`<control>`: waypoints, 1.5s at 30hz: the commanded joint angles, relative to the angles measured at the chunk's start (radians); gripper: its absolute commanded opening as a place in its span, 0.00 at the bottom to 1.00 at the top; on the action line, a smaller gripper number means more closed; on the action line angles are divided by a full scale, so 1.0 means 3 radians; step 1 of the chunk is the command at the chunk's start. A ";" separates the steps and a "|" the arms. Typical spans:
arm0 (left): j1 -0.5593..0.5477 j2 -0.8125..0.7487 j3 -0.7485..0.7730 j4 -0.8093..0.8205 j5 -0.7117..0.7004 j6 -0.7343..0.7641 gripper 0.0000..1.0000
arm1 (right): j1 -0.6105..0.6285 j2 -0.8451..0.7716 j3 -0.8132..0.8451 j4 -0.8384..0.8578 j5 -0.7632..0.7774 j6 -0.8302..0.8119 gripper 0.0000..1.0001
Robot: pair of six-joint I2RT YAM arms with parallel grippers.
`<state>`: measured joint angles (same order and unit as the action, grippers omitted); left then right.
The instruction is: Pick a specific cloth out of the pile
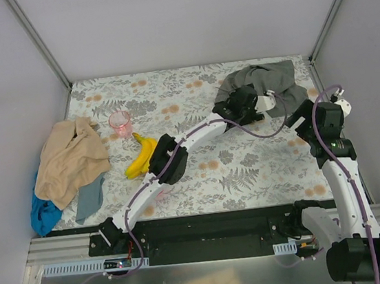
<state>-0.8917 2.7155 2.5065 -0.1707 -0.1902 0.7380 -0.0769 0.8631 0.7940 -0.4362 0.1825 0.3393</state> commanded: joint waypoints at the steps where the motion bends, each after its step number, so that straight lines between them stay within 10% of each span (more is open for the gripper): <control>1: -0.0060 -0.0701 -0.0224 -0.0473 0.0291 0.0143 0.99 | -0.0015 -0.0090 0.0038 -0.0049 -0.0138 -0.0016 0.99; 18: 0.0016 -0.3078 -0.2074 -0.2402 0.0041 -0.0633 0.99 | -0.0015 -0.0111 -0.0013 -0.0151 -0.0464 -0.0083 0.99; 33: 0.1994 -0.5671 -0.4437 -0.2034 0.0787 -0.1299 0.99 | -0.0015 -0.0146 -0.0279 -0.0095 -0.1212 0.0050 0.99; 45: 0.2721 -0.6030 -0.5496 -0.1482 0.0704 -0.1560 0.99 | -0.0015 -0.0315 -0.0581 0.0007 -0.1140 0.0096 0.99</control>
<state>-0.1322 0.9199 0.9035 -0.7105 -0.0120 0.3111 -0.0772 0.8131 0.6369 -0.4759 -0.1539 0.3538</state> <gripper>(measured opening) 0.990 0.993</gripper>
